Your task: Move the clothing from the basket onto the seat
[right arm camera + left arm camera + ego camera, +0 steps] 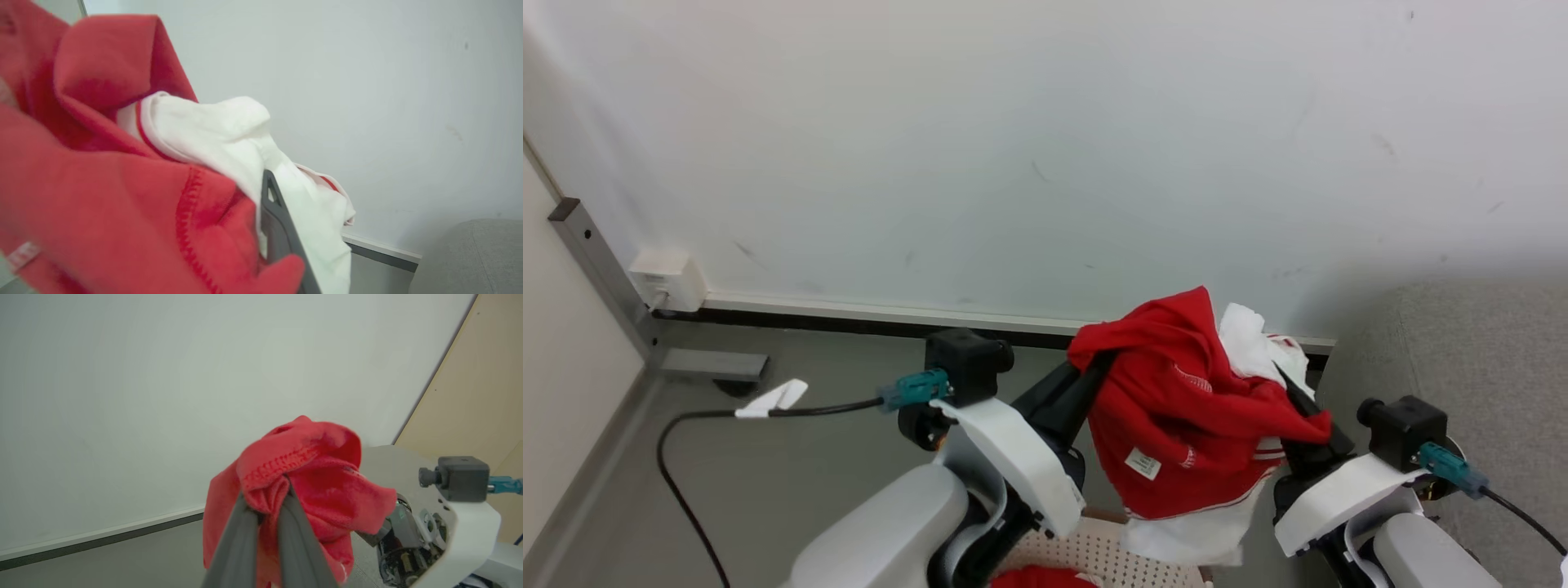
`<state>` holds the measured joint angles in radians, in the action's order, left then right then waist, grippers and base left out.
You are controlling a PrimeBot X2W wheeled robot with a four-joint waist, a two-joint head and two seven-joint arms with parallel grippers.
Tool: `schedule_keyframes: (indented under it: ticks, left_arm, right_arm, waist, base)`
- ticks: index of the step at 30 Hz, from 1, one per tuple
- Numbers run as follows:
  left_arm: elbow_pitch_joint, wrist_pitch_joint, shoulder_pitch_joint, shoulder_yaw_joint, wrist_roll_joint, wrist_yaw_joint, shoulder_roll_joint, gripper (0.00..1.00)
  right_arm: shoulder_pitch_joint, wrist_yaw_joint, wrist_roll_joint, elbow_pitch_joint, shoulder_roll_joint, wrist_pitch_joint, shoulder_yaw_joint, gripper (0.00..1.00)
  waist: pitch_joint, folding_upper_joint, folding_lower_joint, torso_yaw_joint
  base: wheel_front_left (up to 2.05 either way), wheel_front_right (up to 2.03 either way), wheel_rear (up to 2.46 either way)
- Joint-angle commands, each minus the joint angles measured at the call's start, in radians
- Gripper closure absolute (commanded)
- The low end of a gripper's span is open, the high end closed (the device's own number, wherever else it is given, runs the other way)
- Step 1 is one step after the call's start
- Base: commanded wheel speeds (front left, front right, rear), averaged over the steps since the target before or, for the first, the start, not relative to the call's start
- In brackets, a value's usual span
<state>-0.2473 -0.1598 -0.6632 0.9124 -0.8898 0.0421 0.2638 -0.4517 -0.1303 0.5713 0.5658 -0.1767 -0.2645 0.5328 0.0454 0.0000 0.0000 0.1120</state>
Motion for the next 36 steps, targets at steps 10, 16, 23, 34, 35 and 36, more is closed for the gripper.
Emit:
schedule_keyframes:
  ticks: [10, 16, 23, 34, 35, 36]
  left_arm:
    - [-0.005, -0.028, 0.056, 0.043, 0.020, -0.005, -0.020, 0.00]
    - [-0.006, -0.030, 0.070, 0.054, 0.009, -0.014, -0.031, 0.00]
    - [-0.011, -0.041, 0.076, 0.069, 0.029, -0.009, -0.033, 0.00]
    - [-0.034, -0.078, 0.050, 0.079, 0.102, 0.012, -0.018, 0.00]
    - [-0.036, -0.083, 0.048, 0.078, 0.113, 0.012, -0.017, 0.00]
    - [-0.036, -0.083, 0.048, 0.078, 0.113, 0.012, -0.017, 0.00]
  right_arm:
    - [0.036, -0.001, -0.009, -0.075, -0.028, 0.000, -0.107, 1.00]
    - [0.016, -0.001, -0.002, -0.110, -0.053, 0.000, -0.153, 1.00]
    - [0.003, -0.001, -0.016, -0.146, -0.088, 0.000, -0.217, 1.00]
    - [0.026, -0.001, -0.036, -0.219, -0.124, 0.000, -0.311, 1.00]
    - [0.032, -0.001, -0.035, -0.229, -0.122, 0.000, -0.320, 1.00]
    - [0.032, -0.001, -0.035, -0.229, -0.122, 0.000, -0.320, 1.00]
  waist:
    - [-0.013, 0.0000, 0.0000, -0.069]
    - [-0.024, 0.0000, 0.0000, -0.131]
    - [-0.040, 0.0000, 0.0000, -0.226]
    - [-0.081, 0.0000, 0.0000, -0.399]
    - [-0.084, 0.0000, 0.0000, -0.414]
    - [-0.084, 0.0000, 0.0000, -0.414]
  base:
    - [0.00, 0.00, 0.00]
    - [0.00, 0.00, 0.00]
    - [0.00, 0.00, 0.00]
    - [0.00, 0.00, 0.00]
    - [0.00, 0.00, 0.00]
    - [0.00, 0.00, 0.00]
